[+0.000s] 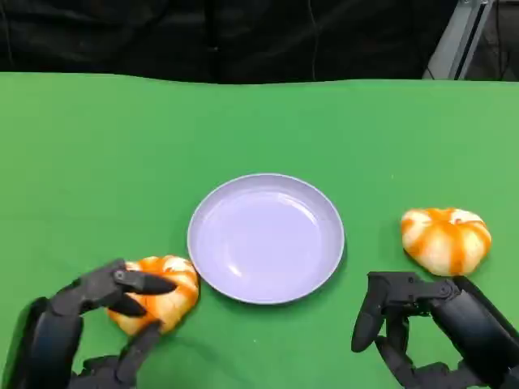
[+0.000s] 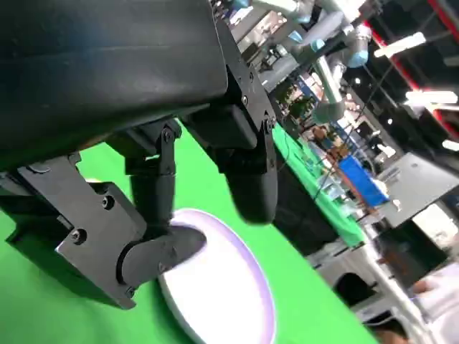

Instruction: Grasp the bread from the table and place it into the plate.

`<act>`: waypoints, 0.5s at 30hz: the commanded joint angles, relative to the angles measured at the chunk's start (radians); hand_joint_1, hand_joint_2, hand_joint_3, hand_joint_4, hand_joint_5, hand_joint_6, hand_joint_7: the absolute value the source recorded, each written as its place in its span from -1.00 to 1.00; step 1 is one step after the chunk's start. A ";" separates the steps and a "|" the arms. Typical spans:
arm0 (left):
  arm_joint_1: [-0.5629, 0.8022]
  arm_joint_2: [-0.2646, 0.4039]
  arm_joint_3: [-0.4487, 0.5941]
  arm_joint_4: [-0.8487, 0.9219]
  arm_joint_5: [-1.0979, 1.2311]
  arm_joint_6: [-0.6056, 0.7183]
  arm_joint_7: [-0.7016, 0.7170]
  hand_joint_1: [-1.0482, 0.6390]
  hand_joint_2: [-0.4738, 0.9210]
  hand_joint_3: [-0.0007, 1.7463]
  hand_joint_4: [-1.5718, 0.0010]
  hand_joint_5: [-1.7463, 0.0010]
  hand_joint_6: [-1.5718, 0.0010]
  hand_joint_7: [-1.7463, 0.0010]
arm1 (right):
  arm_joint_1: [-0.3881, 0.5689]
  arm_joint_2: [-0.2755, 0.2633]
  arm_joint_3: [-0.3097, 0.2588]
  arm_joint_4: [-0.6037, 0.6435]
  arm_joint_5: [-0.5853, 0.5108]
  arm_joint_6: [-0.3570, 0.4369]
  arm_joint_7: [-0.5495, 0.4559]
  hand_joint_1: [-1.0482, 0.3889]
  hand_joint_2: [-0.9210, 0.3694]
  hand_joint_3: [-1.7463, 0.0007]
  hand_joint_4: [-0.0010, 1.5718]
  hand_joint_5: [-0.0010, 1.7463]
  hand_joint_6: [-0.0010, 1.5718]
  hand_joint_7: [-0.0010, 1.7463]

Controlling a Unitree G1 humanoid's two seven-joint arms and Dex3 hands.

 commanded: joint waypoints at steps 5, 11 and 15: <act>0.008 0.082 -0.004 -0.064 0.174 0.143 -0.016 -0.33 0.95 -0.98 0.57 0.34 0.43 1.00 | 0.016 0.001 0.004 -0.037 -0.007 0.020 -0.007 0.61 -0.04 -0.59 0.09 0.90 0.03 0.49; -0.032 0.087 -0.053 -0.090 0.242 0.286 -0.046 -0.38 0.93 -1.00 0.59 0.36 0.45 0.98 | 0.012 0.006 0.005 -0.038 -0.002 0.028 -0.005 0.59 -0.04 -0.60 0.10 0.90 0.03 0.48; -0.077 0.093 -0.108 -0.100 0.337 0.424 -0.089 -0.40 0.97 -0.98 0.59 0.36 0.46 0.99 | 0.011 0.006 0.005 -0.047 -0.004 0.043 -0.003 0.58 -0.03 -0.61 0.11 0.90 0.03 0.50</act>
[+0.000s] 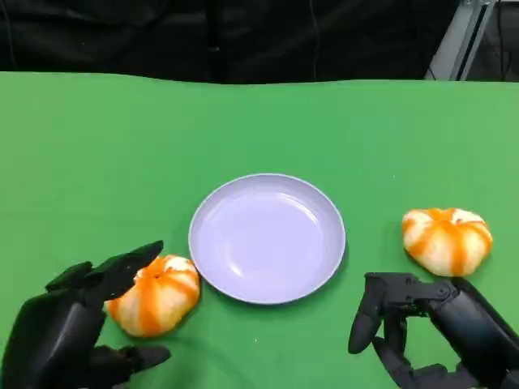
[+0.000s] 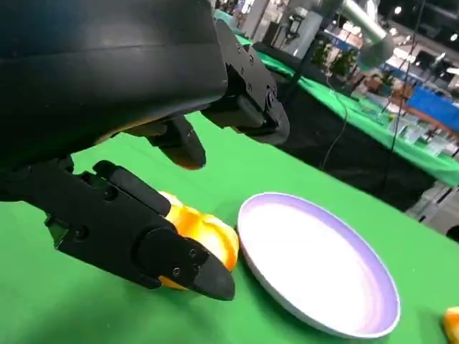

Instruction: Grasp the bread from the table and place it into the plate.

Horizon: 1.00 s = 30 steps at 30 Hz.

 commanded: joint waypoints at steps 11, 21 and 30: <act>-0.226 0.066 -0.232 0.189 0.336 0.349 -0.078 -0.27 1.00 -0.97 0.24 0.68 0.22 0.98 | 0.002 -0.011 -0.006 -0.025 0.001 0.011 -0.001 0.57 -0.01 -0.61 0.09 0.90 0.03 0.50; -0.289 0.032 -0.203 0.373 0.162 0.281 0.103 0.09 0.99 -0.74 0.07 -0.07 -0.35 0.82 | 0.002 -0.008 -0.004 -0.020 0.003 0.007 -0.003 0.58 -0.01 -0.61 0.10 0.93 0.03 0.49; -0.247 0.038 -0.137 0.354 0.037 0.146 0.286 0.12 0.32 0.38 -0.07 -1.00 -0.05 -0.51 | -0.003 -0.010 -0.007 -0.008 0.011 -0.001 0.000 0.58 -0.02 -0.60 0.09 0.93 0.02 0.49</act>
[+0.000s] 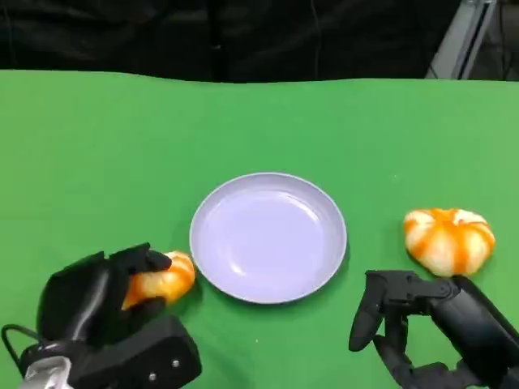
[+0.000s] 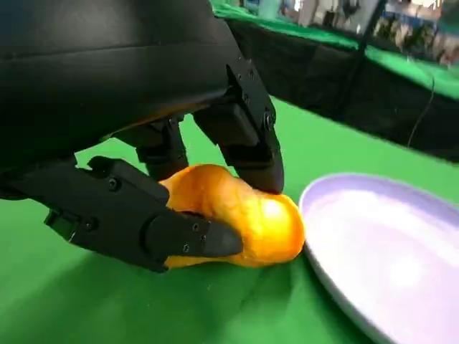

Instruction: Grasp the bread from the table and place it into the plate.

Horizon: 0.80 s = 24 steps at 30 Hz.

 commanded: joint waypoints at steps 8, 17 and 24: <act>0.097 0.007 0.041 -0.148 -0.002 0.005 0.080 0.07 0.57 -0.10 -0.05 -1.00 -0.06 -0.45 | -0.007 -0.009 -0.008 0.023 0.014 -0.028 0.001 0.58 -0.02 -0.60 0.09 0.93 0.02 0.49; 0.059 -0.013 0.005 -0.214 -0.015 -0.079 0.094 0.06 0.18 0.49 -0.04 -1.00 0.01 -0.65 | 0.001 -0.009 -0.007 0.021 0.022 -0.027 0.001 0.60 -0.03 -0.61 0.08 0.91 0.02 0.50; -0.025 -0.021 -0.033 -0.229 -0.014 -0.114 0.069 0.06 0.14 0.59 -0.04 -1.00 0.01 -0.62 | -0.001 -0.012 -0.008 0.015 0.020 -0.012 0.006 0.58 -0.03 -0.62 0.09 0.89 0.03 0.48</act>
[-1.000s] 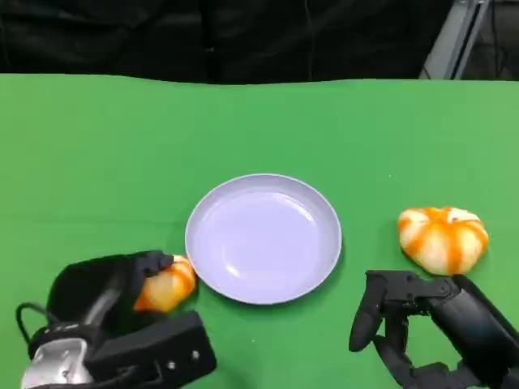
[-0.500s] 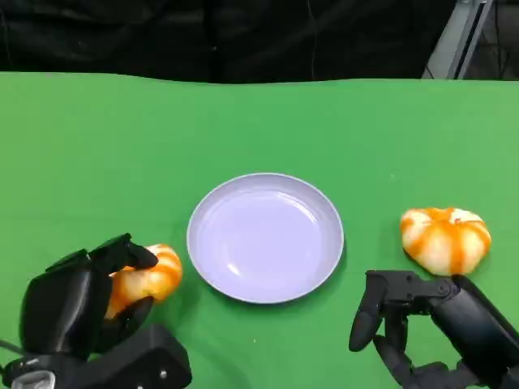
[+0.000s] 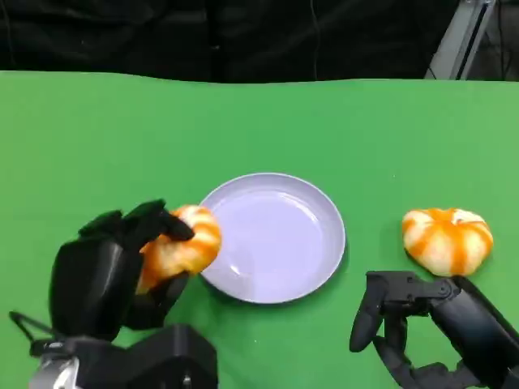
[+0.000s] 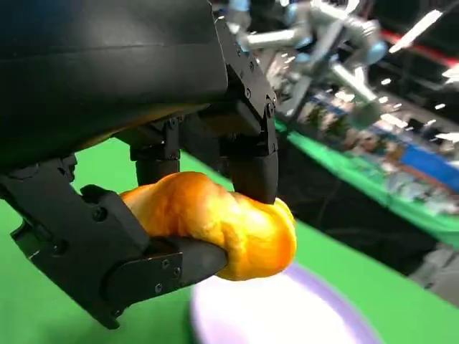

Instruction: Grasp the bread from the table and place it into the plate.

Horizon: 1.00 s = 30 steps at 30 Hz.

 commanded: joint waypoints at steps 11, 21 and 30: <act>-0.273 -0.042 -0.118 0.184 0.048 0.035 -0.070 0.08 0.13 0.54 -0.10 -1.00 -0.06 -0.59 | 0.010 -0.012 -0.008 -0.014 0.009 0.001 0.004 0.60 -0.04 -0.59 0.09 0.93 0.02 0.50; -0.409 -0.069 -0.187 0.303 0.020 0.168 -0.270 0.00 0.77 -0.39 0.20 -0.14 0.16 0.38 | 0.016 -0.008 -0.001 -0.020 0.000 -0.002 -0.001 0.60 -0.02 -0.60 0.09 0.91 0.03 0.49; -0.422 0.005 -0.277 0.222 0.089 0.315 -0.557 -0.67 1.00 -0.58 1.00 0.97 0.93 0.99 | 0.015 -0.012 -0.007 -0.022 0.008 0.008 0.004 0.57 -0.01 -0.61 0.08 0.89 0.03 0.49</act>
